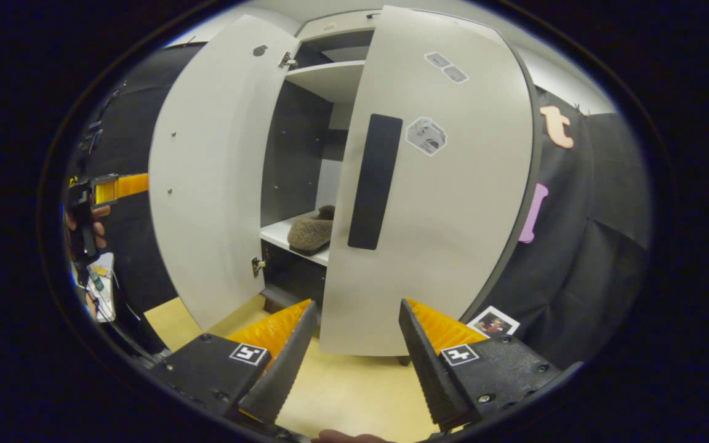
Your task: Grab one shoe with the right hand and put it into the shoe cabinet, grab the other shoe with the left hand and put it into the shoe cabinet; then close the right door with the right hand and the left door with the left hand.
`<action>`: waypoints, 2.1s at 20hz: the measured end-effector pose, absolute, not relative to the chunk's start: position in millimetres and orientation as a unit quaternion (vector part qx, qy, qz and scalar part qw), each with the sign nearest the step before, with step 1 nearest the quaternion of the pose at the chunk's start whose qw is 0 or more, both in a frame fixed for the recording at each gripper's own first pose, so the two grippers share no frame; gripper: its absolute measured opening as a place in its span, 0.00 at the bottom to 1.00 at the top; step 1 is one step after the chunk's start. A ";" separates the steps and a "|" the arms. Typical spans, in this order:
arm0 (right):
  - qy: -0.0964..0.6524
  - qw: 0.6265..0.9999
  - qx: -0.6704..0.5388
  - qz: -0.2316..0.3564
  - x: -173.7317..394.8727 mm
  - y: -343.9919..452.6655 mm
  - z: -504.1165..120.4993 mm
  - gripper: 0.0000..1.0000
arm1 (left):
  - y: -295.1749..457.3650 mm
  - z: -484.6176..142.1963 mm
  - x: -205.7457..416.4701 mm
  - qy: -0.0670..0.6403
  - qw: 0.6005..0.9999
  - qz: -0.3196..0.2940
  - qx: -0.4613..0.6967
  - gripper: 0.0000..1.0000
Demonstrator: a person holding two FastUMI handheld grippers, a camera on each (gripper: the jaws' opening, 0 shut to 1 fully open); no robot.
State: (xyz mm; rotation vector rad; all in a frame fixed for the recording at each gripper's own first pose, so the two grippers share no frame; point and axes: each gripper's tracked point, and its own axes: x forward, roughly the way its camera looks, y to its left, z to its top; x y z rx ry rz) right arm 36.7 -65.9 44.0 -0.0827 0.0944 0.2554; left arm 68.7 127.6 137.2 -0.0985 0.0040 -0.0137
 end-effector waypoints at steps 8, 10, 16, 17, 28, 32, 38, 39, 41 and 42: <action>0.059 0.993 -0.021 0.101 27.2 -90.9 38.7 0.88 | 16.2 144.9 90.5 -0.014 0.992 -0.122 -0.041 0.86; 0.065 0.994 -0.012 0.092 23.3 -100.2 33.3 0.88 | -25.8 146.8 97.9 -0.009 0.983 -0.174 -0.053 0.87; 0.060 0.997 0.015 0.041 2.7 -143.8 32.5 0.88 | -88.4 169.4 111.3 -0.031 0.977 -0.212 -0.010 0.95; 0.057 0.998 0.018 0.035 1.2 -149.4 34.0 0.88 | -86.6 170.2 109.6 -0.035 0.979 -0.203 -0.007 0.96; -0.039 0.997 0.037 0.063 19.9 -128.8 96.2 0.88 | -13.9 168.3 76.7 -0.045 0.998 -0.033 -0.029 0.96; -0.112 0.991 0.021 0.065 13.3 -114.9 129.3 0.89 | 1.9 162.9 58.3 -0.030 0.999 0.003 -0.021 1.00; -0.128 0.986 0.018 0.104 7.2 -98.8 132.5 0.92 | -8.9 143.8 40.9 0.006 1.000 0.020 -0.009 0.96; -0.126 0.986 0.020 0.110 4.8 -98.4 130.5 0.92 | -13.2 146.2 38.7 -0.001 1.000 0.019 -0.003 0.96; -0.128 0.985 0.018 0.113 -2.6 -103.5 126.3 0.92 | -26.9 150.4 34.5 -0.016 1.000 0.012 0.014 1.00; -0.128 0.986 0.013 0.108 -5.7 -108.0 123.7 0.92 | -35.6 151.5 32.5 -0.021 1.000 0.004 0.023 0.96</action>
